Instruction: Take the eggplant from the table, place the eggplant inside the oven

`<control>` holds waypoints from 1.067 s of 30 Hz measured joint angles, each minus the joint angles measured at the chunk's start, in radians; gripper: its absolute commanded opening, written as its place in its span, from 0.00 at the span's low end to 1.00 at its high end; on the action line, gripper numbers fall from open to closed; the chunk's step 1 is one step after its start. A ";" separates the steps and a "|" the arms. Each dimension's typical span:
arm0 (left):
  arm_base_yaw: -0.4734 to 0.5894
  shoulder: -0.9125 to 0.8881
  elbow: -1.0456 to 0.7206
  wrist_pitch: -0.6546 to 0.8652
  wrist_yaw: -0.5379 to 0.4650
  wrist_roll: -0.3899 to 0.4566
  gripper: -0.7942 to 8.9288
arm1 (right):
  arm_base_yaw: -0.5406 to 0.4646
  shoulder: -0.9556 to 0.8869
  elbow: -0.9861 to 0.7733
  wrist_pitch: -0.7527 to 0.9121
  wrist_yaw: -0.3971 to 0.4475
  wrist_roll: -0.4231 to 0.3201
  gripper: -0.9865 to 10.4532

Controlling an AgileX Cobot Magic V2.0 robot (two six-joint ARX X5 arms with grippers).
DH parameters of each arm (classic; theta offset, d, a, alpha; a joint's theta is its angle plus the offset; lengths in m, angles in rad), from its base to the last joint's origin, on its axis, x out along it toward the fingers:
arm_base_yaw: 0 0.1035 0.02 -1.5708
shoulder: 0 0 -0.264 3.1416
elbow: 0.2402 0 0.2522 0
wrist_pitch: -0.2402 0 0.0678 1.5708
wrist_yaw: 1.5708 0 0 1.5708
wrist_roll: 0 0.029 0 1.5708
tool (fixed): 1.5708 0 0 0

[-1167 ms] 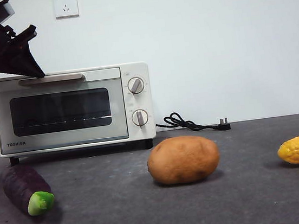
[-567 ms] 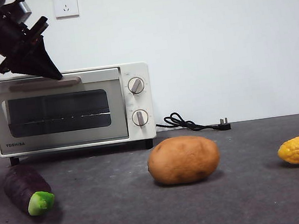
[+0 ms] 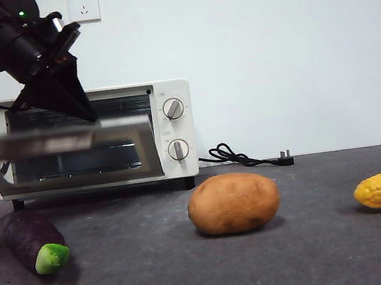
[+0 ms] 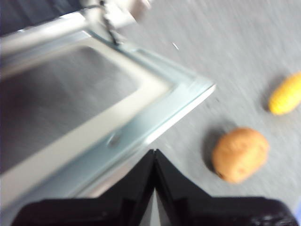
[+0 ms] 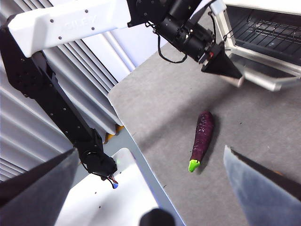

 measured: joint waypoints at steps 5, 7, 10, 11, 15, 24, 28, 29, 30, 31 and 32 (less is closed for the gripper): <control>-0.034 0.000 0.000 -0.065 0.000 0.000 0.08 | 0.000 0.000 0.000 0.000 0.000 -0.003 0.66; -0.044 0.000 0.000 -0.073 0.000 0.000 0.08 | 0.000 0.000 0.000 0.000 0.000 -0.003 0.66; -0.053 0.000 0.000 -0.073 0.000 0.000 0.08 | 0.000 0.000 0.000 0.000 0.000 -0.003 0.66; -0.053 0.000 0.000 -0.073 0.000 0.001 0.08 | 0.000 0.000 0.000 0.000 0.000 -0.003 0.66; -0.053 -0.003 0.000 -0.072 0.000 0.001 0.08 | 0.000 0.000 0.000 0.000 0.000 -0.003 0.66; -0.053 -0.218 -0.001 -0.032 -0.055 -0.006 0.08 | 0.000 0.007 0.001 -0.001 0.000 -0.003 0.66; -0.053 -0.376 -0.001 -0.026 -0.132 -0.019 0.08 | 0.018 0.030 0.001 -0.001 0.002 -0.003 0.66; -0.053 -0.419 -0.001 -0.027 -0.155 -0.021 0.08 | 0.028 0.037 0.001 -0.001 0.002 -0.003 0.66; -0.053 -0.457 -0.001 -0.027 -0.177 -0.023 0.08 | 0.038 0.045 0.001 -0.001 0.002 -0.003 0.66; -0.053 -0.504 -0.001 -0.026 -0.204 -0.024 0.08 | 0.051 0.054 0.001 0.000 0.002 -0.003 0.66; -0.053 -0.551 -0.001 -0.026 -0.234 -0.027 0.08 | 0.065 0.064 0.001 -0.001 0.002 -0.003 0.66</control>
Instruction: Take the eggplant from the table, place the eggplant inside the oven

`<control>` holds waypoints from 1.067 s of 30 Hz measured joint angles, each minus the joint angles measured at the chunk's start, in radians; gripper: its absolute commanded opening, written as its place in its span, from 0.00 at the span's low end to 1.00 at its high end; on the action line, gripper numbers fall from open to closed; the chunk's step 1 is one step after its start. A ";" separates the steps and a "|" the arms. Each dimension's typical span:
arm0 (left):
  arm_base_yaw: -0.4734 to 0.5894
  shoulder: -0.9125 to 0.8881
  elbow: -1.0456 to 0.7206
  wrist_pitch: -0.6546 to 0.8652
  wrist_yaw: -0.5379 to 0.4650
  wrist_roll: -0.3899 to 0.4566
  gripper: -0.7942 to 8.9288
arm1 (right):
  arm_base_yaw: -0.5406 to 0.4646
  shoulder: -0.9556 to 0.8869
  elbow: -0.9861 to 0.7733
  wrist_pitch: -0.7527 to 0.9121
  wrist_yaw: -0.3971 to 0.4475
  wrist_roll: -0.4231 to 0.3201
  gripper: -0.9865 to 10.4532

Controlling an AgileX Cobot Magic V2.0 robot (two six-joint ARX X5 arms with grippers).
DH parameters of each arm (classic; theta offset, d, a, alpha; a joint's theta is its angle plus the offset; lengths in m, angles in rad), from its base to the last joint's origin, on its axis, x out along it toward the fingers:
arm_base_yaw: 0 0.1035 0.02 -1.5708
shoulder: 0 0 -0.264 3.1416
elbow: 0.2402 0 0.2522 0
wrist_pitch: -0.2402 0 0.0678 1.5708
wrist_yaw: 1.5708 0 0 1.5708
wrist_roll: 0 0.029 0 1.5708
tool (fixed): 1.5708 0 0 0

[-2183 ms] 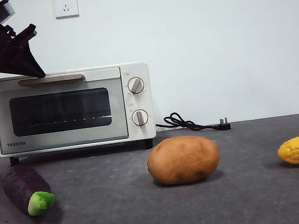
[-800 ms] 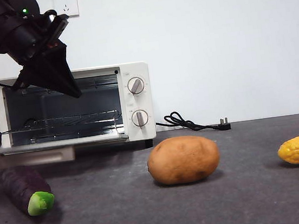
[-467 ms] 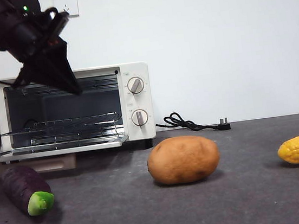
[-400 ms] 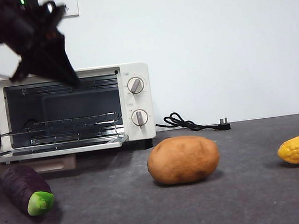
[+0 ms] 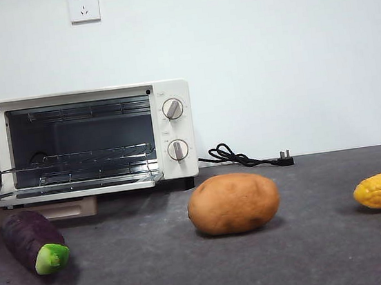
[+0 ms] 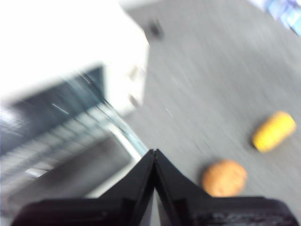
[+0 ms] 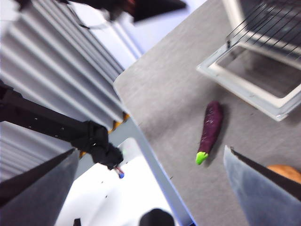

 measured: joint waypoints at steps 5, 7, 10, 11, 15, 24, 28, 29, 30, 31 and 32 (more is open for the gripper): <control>0.000 -0.220 0.000 -0.014 -0.150 -0.015 0.08 | 0.082 0.069 0.000 0.000 0.027 0.000 0.66; 0.000 -0.295 0.000 -0.042 -0.200 -0.019 0.08 | 0.122 0.107 0.000 0.001 0.047 0.000 0.66; 0.000 -0.389 0.000 -0.101 -0.272 -0.023 0.08 | 0.184 0.170 0.000 0.006 0.081 0.000 0.66; 0.000 -0.420 0.000 -0.126 -0.291 -0.023 0.08 | 0.206 0.193 0.000 0.013 0.096 0.000 0.66; 0.000 -0.517 0.000 -0.223 -0.304 -0.030 0.08 | 0.290 0.284 0.000 0.065 0.151 0.000 0.66; 0.000 -0.573 0.000 -0.358 -0.304 -0.045 0.08 | 0.445 0.496 0.000 0.194 0.352 0.012 0.66; 0.000 -0.573 0.000 -0.372 -0.304 -0.048 0.08 | 0.491 0.583 0.001 0.232 0.467 0.029 0.66; 0.000 -0.573 0.000 -0.372 -0.304 -0.048 0.08 | 0.500 0.608 0.001 0.241 0.492 0.032 0.66; 0.000 -0.573 0.000 -0.372 -0.304 -0.048 0.08 | 0.509 0.633 0.001 0.251 0.514 0.035 0.66; 0.000 -0.573 0.000 -0.372 -0.304 -0.048 0.08 | 0.517 0.655 0.001 0.259 0.527 0.040 0.66; 0.000 -0.573 0.000 -0.372 -0.304 -0.049 0.08 | 0.522 0.680 0.001 0.269 0.539 0.048 0.66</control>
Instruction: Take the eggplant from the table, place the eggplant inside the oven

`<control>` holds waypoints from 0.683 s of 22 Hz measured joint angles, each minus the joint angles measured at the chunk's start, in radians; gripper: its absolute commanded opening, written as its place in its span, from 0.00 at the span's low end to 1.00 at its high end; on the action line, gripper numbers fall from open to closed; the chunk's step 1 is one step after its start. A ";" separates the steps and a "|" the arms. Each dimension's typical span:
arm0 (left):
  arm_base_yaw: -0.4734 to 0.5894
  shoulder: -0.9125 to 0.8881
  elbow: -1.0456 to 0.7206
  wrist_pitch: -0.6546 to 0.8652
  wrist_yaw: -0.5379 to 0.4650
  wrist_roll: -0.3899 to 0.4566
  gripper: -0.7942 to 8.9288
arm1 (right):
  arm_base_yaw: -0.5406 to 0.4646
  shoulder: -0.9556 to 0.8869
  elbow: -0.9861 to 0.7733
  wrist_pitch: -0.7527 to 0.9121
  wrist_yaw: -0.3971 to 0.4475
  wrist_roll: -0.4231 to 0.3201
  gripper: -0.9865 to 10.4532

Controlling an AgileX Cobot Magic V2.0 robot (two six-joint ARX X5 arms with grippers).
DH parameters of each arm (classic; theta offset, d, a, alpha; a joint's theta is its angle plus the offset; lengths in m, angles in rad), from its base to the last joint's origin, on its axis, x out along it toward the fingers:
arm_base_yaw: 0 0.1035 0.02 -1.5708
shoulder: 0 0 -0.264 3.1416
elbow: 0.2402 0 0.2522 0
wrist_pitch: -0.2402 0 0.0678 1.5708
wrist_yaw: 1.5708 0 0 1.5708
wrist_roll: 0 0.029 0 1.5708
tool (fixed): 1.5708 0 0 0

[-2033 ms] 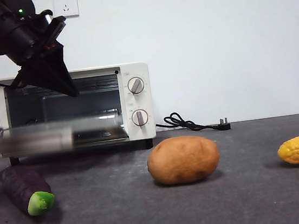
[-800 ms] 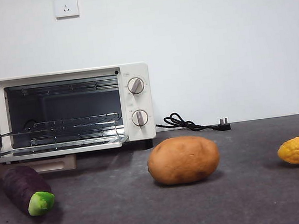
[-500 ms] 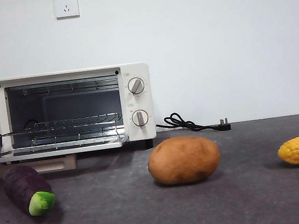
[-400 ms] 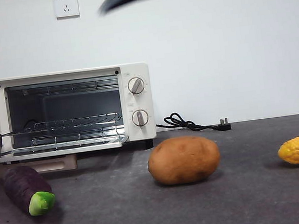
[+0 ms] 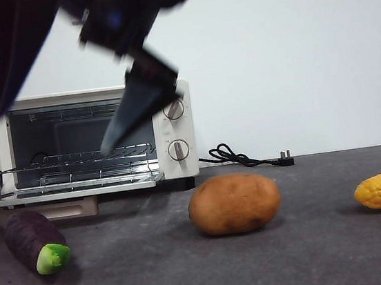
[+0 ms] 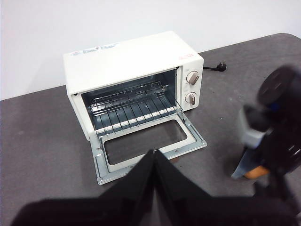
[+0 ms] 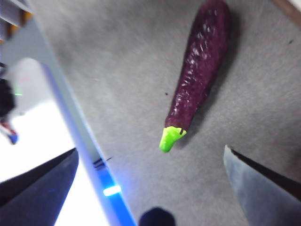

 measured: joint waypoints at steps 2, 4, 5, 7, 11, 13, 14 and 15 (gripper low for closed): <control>0.000 0.000 0.000 0.000 0.000 0.000 0.08 | 0.011 0.046 0.000 0.017 0.009 0.018 0.66; 0.000 0.000 0.000 0.000 0.000 0.000 0.08 | 0.018 0.092 0.000 0.040 0.017 0.034 0.66; 0.000 0.000 0.000 0.000 0.000 0.000 0.08 | 0.023 0.109 0.000 0.051 0.025 0.040 0.66; 0.000 0.000 0.000 0.000 0.000 0.000 0.08 | 0.030 0.148 0.000 0.072 0.055 0.056 0.66; 0.000 0.000 0.000 0.000 0.000 0.004 0.08 | 0.039 0.190 0.000 0.112 0.087 0.090 0.66; 0.000 0.000 0.000 0.000 0.000 0.004 0.08 | 0.047 0.194 0.000 0.135 0.110 0.108 0.61; 0.000 0.000 0.000 0.000 0.000 0.004 0.08 | 0.050 0.194 0.000 0.146 0.112 0.114 0.60; 0.000 0.000 0.000 0.000 0.000 0.004 0.08 | 0.056 0.196 0.000 0.159 0.113 0.120 0.60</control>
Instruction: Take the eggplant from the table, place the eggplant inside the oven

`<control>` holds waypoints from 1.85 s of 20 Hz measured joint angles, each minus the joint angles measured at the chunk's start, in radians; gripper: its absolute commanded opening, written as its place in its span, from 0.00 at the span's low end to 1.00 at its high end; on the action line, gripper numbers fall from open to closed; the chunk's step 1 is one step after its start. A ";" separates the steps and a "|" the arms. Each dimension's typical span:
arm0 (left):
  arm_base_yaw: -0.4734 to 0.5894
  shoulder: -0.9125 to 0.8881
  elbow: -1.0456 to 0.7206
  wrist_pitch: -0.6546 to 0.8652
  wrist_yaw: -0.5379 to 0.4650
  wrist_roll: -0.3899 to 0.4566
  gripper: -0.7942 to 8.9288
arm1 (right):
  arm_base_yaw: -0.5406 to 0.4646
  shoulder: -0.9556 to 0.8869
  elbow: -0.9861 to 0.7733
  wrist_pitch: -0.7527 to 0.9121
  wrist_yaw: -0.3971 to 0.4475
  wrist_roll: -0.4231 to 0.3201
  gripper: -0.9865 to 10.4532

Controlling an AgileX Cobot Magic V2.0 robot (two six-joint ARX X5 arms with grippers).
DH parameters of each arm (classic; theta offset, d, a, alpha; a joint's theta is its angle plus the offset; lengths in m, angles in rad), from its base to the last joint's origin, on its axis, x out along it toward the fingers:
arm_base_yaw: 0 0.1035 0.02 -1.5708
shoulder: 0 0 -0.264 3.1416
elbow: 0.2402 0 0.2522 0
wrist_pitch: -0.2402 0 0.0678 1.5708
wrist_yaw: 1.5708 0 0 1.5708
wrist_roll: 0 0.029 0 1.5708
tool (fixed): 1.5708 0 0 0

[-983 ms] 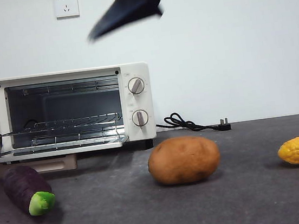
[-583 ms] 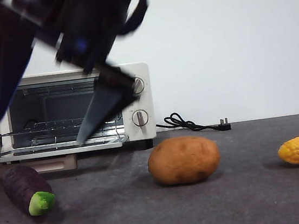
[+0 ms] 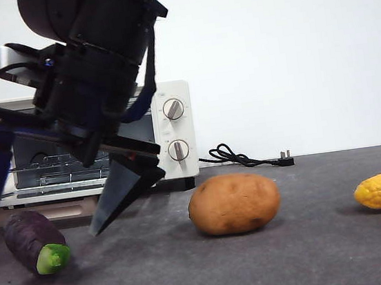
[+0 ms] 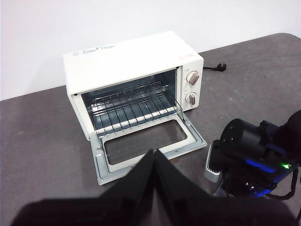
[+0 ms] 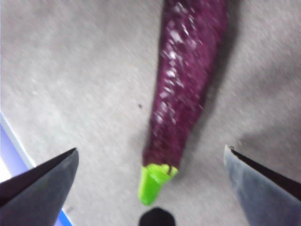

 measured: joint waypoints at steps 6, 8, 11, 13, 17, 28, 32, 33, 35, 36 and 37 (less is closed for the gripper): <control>0.000 0.000 0.000 0.000 0.000 0.000 0.08 | 0.034 0.035 0.001 0.025 0.031 0.036 0.60; 0.000 0.000 0.000 0.000 0.000 0.000 0.08 | 0.037 0.043 0.001 0.032 0.054 0.050 0.51; 0.000 0.000 0.000 0.000 0.000 0.007 0.08 | 0.036 0.047 0.001 0.032 0.082 0.071 0.37; 0.000 0.000 0.000 0.000 0.000 0.008 0.08 | 0.036 0.047 0.001 0.034 0.082 0.083 0.29; 0.000 0.000 0.000 0.000 0.000 0.013 0.08 | 0.036 0.047 0.001 0.037 0.082 0.098 0.17; 0.000 0.000 0.000 0.000 0.000 0.024 0.08 | 0.037 0.008 0.001 0.048 -0.095 0.103 0.08; 0.000 0.000 0.000 -0.019 0.000 0.026 0.08 | 0.016 -0.093 0.042 0.074 -0.171 0.106 0.08; 0.000 0.000 0.000 -0.026 0.000 0.026 0.08 | 0.001 -0.095 0.065 0.076 -0.204 0.109 0.08; 0.000 0.000 0.000 -0.026 0.000 0.026 0.08 | -0.046 -0.094 0.084 0.093 -0.226 0.127 0.08; 0.000 0.000 0.000 -0.026 0.000 0.026 0.08 | -0.070 -0.093 0.089 0.115 -0.227 0.140 0.08; 0.000 0.000 0.000 -0.026 0.000 0.026 0.08 | -0.094 -0.090 0.097 0.130 -0.235 0.154 0.08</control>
